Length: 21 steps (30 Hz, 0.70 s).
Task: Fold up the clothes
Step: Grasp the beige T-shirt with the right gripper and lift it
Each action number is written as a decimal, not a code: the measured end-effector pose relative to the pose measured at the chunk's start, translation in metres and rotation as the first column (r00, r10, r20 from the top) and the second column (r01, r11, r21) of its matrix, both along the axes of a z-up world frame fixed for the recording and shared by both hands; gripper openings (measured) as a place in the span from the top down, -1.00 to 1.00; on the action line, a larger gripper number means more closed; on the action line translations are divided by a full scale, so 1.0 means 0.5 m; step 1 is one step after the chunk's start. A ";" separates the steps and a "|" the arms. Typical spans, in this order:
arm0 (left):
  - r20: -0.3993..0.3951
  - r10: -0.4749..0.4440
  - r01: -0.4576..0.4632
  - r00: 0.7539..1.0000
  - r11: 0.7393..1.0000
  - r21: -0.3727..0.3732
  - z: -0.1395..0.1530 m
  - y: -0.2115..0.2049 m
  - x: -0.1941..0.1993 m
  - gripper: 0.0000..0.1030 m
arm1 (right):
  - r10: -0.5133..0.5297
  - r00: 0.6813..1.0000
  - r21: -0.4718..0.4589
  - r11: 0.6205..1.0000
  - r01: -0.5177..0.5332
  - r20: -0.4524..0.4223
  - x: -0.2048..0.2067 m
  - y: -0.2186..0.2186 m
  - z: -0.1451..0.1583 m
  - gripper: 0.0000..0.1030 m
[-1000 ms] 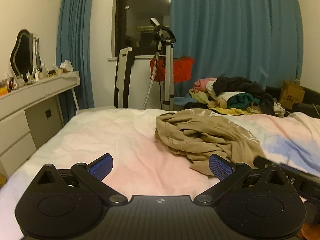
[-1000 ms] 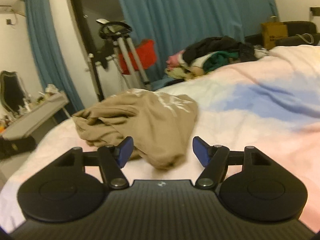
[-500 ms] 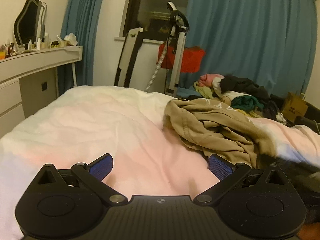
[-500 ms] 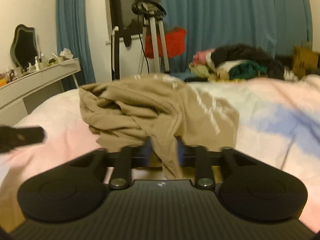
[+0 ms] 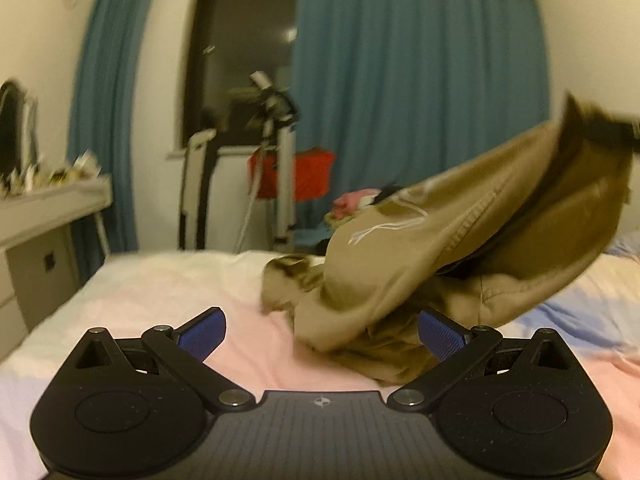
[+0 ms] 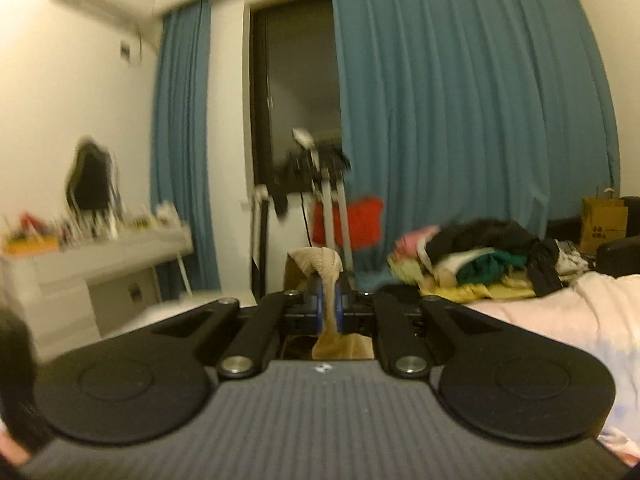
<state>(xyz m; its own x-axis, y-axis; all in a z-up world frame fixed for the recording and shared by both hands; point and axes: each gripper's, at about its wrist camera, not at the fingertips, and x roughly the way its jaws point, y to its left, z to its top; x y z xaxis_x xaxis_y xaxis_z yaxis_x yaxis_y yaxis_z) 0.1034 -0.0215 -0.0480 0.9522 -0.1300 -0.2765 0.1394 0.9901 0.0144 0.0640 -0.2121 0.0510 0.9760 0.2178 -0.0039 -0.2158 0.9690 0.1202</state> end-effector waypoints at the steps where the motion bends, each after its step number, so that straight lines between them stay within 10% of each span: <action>1: 0.001 -0.018 0.018 1.000 1.000 0.015 0.000 -0.011 -0.010 -1.00 | 0.008 1.000 0.017 1.000 -0.009 0.016 -0.020 -0.008 0.008 0.82; 12: -0.085 -0.122 0.140 0.989 0.960 0.243 -0.081 -0.138 0.007 -0.69 | 0.060 0.994 0.211 0.974 -0.079 0.095 -0.105 -0.121 0.039 0.82; 17: -0.091 -0.069 0.081 0.993 0.988 0.133 -0.073 -0.098 0.030 0.62 | -0.002 1.000 0.165 0.986 -0.002 0.023 -0.069 -0.151 0.010 0.82; 21: -0.036 -0.025 0.023 0.999 0.999 -0.045 -0.027 -0.024 0.014 0.90 | -0.026 0.990 0.198 0.979 0.054 -0.137 -0.004 -0.178 -0.026 0.82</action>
<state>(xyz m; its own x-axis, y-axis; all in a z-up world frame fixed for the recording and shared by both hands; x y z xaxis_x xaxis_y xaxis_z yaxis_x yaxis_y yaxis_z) 0.1102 -0.0334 -0.0616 0.9379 -0.1656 -0.3049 0.1627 0.9860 -0.0349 0.0621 -0.3011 0.0378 0.9776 0.1881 -0.0943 -0.1462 0.9296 0.3383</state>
